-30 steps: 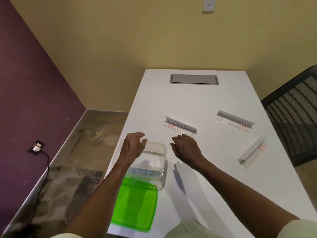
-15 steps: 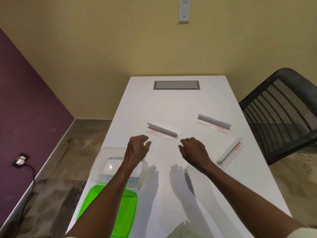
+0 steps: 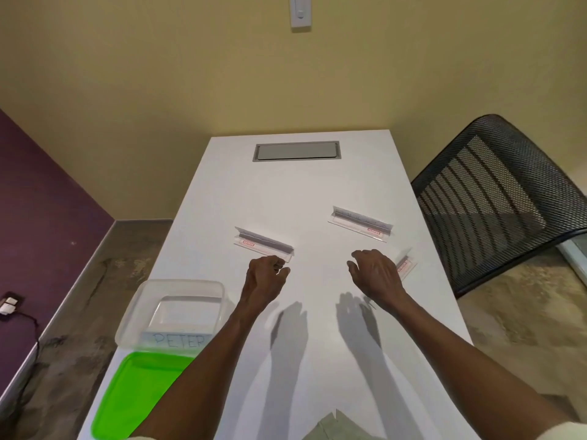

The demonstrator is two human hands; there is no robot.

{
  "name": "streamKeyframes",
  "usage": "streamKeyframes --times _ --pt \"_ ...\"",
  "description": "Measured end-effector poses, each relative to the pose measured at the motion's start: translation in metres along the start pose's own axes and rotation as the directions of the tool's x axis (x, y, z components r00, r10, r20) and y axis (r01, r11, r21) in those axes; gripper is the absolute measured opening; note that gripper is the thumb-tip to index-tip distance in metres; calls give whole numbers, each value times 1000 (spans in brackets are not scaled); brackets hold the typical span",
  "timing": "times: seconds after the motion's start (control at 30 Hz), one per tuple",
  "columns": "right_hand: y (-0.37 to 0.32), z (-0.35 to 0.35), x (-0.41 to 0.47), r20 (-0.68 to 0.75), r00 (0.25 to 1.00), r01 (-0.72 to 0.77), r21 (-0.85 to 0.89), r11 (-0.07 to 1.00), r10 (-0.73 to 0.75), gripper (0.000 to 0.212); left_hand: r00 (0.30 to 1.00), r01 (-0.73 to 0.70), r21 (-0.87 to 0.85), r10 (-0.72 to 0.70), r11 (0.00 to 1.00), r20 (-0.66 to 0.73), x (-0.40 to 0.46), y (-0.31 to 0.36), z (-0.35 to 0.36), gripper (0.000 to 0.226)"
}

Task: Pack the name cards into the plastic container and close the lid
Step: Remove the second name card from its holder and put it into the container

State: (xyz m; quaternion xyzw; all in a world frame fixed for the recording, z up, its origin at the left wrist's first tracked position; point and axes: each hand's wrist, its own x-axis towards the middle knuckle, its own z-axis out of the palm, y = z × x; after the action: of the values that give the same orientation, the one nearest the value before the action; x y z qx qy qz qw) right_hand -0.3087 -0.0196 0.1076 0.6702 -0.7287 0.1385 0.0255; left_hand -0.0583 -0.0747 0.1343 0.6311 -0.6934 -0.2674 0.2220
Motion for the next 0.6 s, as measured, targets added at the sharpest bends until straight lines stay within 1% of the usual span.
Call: streamKeyframes --times 0.13,0.27,0.33,0.43,0.53,0.6 --pt "35 -1 3 62 995 -84 12 996 83 21 995 75 -24 -73 997 72 0 19 26 24" --pt "70 -3 9 69 987 -148 71 986 143 24 986 130 -46 -124 991 115 0 34 53 26" --pt "87 -5 13 74 984 -167 71 983 162 25 982 144 -43 -138 989 128 2 38 67 26" --pt "111 -7 22 99 978 -193 68 979 186 25 974 178 -36 -171 983 149 2 44 86 21" --pt "131 -9 30 128 970 -215 67 974 205 26 960 219 -37 -209 975 184 2 51 100 7" --pt "142 -10 35 144 966 -223 59 973 213 28 952 241 -13 -234 971 196 3 55 109 20"
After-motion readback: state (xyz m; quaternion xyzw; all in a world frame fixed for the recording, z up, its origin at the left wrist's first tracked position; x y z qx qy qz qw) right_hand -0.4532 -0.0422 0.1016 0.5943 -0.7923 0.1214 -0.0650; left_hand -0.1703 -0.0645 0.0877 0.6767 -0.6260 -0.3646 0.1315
